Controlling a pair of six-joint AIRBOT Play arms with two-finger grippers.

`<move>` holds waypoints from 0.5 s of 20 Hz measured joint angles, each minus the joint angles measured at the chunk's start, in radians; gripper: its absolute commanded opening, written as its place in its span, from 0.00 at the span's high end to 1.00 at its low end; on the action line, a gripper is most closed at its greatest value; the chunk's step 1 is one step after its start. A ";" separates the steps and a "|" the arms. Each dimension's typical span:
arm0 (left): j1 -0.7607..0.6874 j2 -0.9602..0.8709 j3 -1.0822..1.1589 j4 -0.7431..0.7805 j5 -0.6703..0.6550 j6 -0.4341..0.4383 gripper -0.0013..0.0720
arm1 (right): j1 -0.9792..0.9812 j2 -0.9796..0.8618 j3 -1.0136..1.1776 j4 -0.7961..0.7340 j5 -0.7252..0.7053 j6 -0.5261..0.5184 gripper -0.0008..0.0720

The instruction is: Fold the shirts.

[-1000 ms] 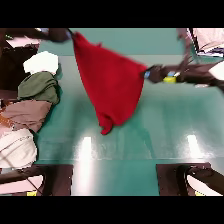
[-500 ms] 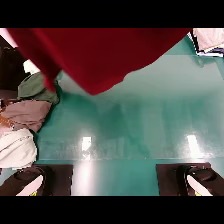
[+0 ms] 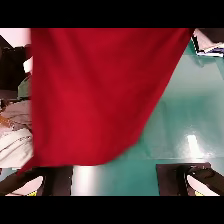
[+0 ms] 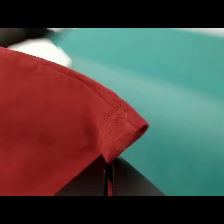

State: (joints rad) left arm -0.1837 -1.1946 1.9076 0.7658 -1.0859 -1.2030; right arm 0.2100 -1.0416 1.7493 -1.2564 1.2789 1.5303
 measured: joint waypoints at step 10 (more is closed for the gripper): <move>-0.096 -0.490 -0.118 0.037 0.033 -0.004 0.23 | -0.154 -0.359 0.016 -0.213 0.195 0.056 0.80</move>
State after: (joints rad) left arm -0.2794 -1.6844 1.7897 0.8024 -1.0531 -1.2068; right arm 0.0559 -1.4006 1.7649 -1.4693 1.4742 1.5860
